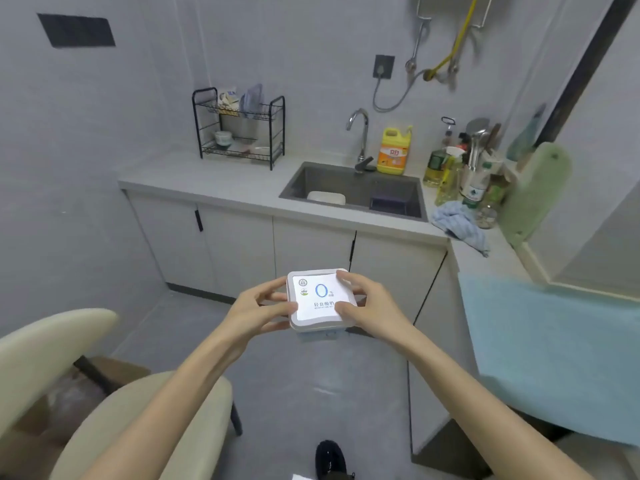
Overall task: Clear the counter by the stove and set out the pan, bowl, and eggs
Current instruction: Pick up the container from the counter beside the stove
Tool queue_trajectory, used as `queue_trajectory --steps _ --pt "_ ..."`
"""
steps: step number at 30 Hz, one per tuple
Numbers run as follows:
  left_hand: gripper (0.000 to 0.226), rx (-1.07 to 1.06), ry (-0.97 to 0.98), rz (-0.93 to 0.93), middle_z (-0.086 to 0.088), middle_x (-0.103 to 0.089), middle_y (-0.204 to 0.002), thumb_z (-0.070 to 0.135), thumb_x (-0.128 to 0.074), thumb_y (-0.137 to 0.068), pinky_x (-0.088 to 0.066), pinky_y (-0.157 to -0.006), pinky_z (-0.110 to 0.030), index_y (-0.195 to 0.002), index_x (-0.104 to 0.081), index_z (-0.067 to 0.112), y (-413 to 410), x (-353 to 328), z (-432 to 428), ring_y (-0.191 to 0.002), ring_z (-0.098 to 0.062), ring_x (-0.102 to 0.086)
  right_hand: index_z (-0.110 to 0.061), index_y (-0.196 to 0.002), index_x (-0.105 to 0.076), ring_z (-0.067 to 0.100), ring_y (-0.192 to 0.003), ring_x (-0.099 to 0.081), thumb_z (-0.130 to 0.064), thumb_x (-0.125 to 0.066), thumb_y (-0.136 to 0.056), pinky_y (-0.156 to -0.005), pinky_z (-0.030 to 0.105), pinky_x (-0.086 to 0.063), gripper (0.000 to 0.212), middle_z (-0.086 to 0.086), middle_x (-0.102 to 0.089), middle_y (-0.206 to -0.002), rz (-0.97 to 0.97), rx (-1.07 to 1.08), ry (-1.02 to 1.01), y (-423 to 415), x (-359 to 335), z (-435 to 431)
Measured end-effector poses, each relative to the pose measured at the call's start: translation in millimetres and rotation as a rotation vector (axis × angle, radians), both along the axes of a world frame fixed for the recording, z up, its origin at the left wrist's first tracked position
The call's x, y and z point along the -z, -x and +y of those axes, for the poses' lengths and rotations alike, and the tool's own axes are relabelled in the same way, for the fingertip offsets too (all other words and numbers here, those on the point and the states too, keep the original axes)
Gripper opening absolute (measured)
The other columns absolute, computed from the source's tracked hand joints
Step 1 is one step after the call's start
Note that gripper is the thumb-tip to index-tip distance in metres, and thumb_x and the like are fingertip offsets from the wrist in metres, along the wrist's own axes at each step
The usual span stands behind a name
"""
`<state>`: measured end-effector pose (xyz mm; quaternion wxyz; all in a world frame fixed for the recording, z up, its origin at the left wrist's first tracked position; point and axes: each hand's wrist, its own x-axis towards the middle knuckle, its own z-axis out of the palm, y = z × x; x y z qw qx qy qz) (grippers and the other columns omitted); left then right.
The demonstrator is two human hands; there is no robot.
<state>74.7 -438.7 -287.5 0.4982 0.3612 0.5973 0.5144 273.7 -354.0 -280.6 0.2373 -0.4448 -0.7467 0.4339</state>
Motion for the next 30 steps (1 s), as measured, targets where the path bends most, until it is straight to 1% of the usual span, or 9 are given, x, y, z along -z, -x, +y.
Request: queue_trajectory --steps 3,6,10,18,21,24,26,29,30 --pt "0.054 -0.111 0.001 -0.008 -0.016 -0.066 -0.112 0.002 -0.071 -0.079 -0.059 -0.074 -0.030 -0.128 -0.059 0.020 38 5 48 -0.087 -0.020 -0.067 -0.029 -0.138 -0.047 0.000 -0.081 -0.055 -0.016 -0.063 -0.085 -0.061 0.007 -0.044 0.057 -0.004 -0.056 -0.123 -0.019 -0.093 -0.013 46 3 66" --pt "0.052 -0.210 0.012 -0.012 -0.015 -0.067 -0.111 0.003 -0.071 -0.079 -0.059 -0.075 -0.031 -0.127 -0.059 0.020 70 1 90 -0.087 -0.021 -0.065 -0.028 -0.139 -0.045 -0.003 -0.078 -0.053 -0.018 -0.062 -0.086 -0.063 0.005 -0.041 0.057 -0.007 -0.054 -0.124 -0.037 -0.181 -0.040 88 -3 119" --pt "0.052 -0.349 0.020 0.003 -0.010 -0.070 -0.107 0.005 -0.072 -0.079 -0.059 -0.076 -0.032 -0.126 -0.060 0.023 118 -6 147 -0.091 -0.020 -0.067 -0.026 -0.141 -0.043 0.002 -0.082 -0.053 -0.017 -0.062 -0.086 -0.066 0.006 -0.040 0.058 -0.004 -0.053 -0.126 -0.032 -0.306 -0.042 149 -14 193" --pt "0.050 -0.507 0.031 0.015 -0.008 -0.071 -0.104 0.005 -0.071 -0.080 -0.059 -0.072 -0.027 -0.126 -0.060 0.022 225 -16 225 -0.090 -0.016 -0.066 -0.022 -0.137 -0.045 0.001 -0.080 -0.054 -0.009 -0.060 -0.085 -0.074 0.020 -0.047 0.056 -0.002 -0.057 -0.122 0.039 -0.435 0.046 279 -14 297" --pt "0.051 -0.534 0.043 0.003 -0.010 -0.070 -0.101 0.004 -0.070 -0.081 -0.058 -0.067 -0.024 -0.128 -0.058 0.019 274 -7 255 -0.089 -0.015 -0.066 -0.026 -0.135 -0.047 0.013 -0.096 -0.060 -0.010 -0.060 -0.082 -0.087 0.037 -0.053 0.057 -0.003 -0.058 -0.123 0.024 -0.449 0.048 335 -2 332" --pt "0.053 -0.542 0.049 -0.016 -0.012 -0.070 -0.102 0.003 -0.070 -0.081 -0.056 -0.064 -0.022 -0.130 -0.056 0.016 333 4 290 -0.087 -0.013 -0.067 -0.023 -0.134 -0.048 0.018 -0.104 -0.060 -0.006 -0.059 -0.082 -0.090 0.040 -0.053 0.056 0.002 -0.059 -0.121 0.019 -0.456 0.077 398 10 372" --pt "0.053 -0.540 0.048 -0.034 -0.011 -0.071 -0.101 0.001 -0.069 -0.081 -0.056 -0.064 -0.022 -0.131 -0.056 0.015 374 10 314 -0.085 -0.012 -0.068 -0.022 -0.135 -0.049 0.020 -0.107 -0.060 -0.006 -0.059 -0.082 -0.087 0.037 -0.054 0.056 0.004 -0.059 -0.121 0.019 -0.457 0.108 439 15 398" --pt "0.055 -0.541 0.048 -0.067 -0.005 -0.073 -0.097 0.000 -0.069 -0.081 -0.056 -0.063 -0.022 -0.132 -0.055 0.015 436 12 351 -0.081 -0.008 -0.070 -0.022 -0.135 -0.048 0.022 -0.103 -0.060 -0.004 -0.060 -0.082 -0.070 0.030 -0.056 0.057 0.007 -0.059 -0.120 0.026 -0.453 0.157 501 16 434" --pt "0.055 -0.536 0.051 -0.066 -0.004 -0.073 -0.099 0.001 -0.069 -0.081 -0.056 -0.063 -0.021 -0.132 -0.054 0.016 457 12 363 -0.081 -0.007 -0.071 -0.022 -0.136 -0.047 0.022 -0.102 -0.061 -0.004 -0.060 -0.083 -0.069 0.030 -0.056 0.058 0.008 -0.059 -0.120 0.026 -0.452 0.167 521 16 446"
